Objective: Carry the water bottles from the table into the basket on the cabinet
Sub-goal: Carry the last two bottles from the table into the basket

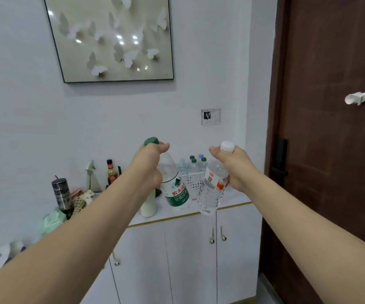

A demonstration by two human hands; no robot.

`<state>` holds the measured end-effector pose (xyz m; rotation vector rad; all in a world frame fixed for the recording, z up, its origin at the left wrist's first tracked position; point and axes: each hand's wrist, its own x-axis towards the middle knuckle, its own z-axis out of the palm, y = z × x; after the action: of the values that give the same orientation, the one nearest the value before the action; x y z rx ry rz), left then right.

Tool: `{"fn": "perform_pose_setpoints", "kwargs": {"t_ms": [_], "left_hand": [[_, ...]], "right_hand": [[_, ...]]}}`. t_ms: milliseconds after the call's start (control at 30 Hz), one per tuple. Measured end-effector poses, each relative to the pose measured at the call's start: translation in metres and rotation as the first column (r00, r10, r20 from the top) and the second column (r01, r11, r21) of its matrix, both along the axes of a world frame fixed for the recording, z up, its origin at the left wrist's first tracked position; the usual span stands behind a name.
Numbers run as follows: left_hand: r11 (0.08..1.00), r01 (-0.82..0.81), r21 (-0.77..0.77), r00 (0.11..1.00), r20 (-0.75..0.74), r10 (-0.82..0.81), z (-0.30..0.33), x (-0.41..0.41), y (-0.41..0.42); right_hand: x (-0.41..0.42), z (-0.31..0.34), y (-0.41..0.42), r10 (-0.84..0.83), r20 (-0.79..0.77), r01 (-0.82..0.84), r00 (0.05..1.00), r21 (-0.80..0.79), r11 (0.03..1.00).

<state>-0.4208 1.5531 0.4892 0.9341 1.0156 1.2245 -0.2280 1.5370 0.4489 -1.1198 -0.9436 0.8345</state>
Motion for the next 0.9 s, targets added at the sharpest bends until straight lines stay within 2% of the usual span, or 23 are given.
{"fn": "perform_pose_setpoints", "kwargs": {"t_ms": [133,367,567,767,900], "left_hand": [[1.0,-0.021,-0.011,0.998,0.067,0.022,-0.01,0.008,0.07],[0.998,0.02,0.063,1.0,0.01,-0.02,-0.008,0.03,0.206],[0.999,-0.028,0.043,0.999,-0.02,0.029,0.001,0.06,0.329],[0.998,-0.056,0.009,0.998,-0.03,0.056,-0.022,0.089,0.411],[0.989,-0.147,0.002,0.984,-0.1,0.147,-0.052,0.11,0.463]], "right_hand": [[0.022,-0.017,0.078,0.022,-0.024,-0.023,0.999,-0.019,1.0],[0.045,-0.022,0.217,-0.032,-0.023,0.033,0.999,0.013,0.999],[0.048,-0.013,0.339,-0.017,0.039,0.015,0.999,0.047,0.999],[0.055,-0.031,0.442,0.024,0.195,-0.018,0.981,-0.031,0.999],[0.064,-0.059,0.5,0.149,0.367,-0.08,0.918,-0.197,0.977]]}}
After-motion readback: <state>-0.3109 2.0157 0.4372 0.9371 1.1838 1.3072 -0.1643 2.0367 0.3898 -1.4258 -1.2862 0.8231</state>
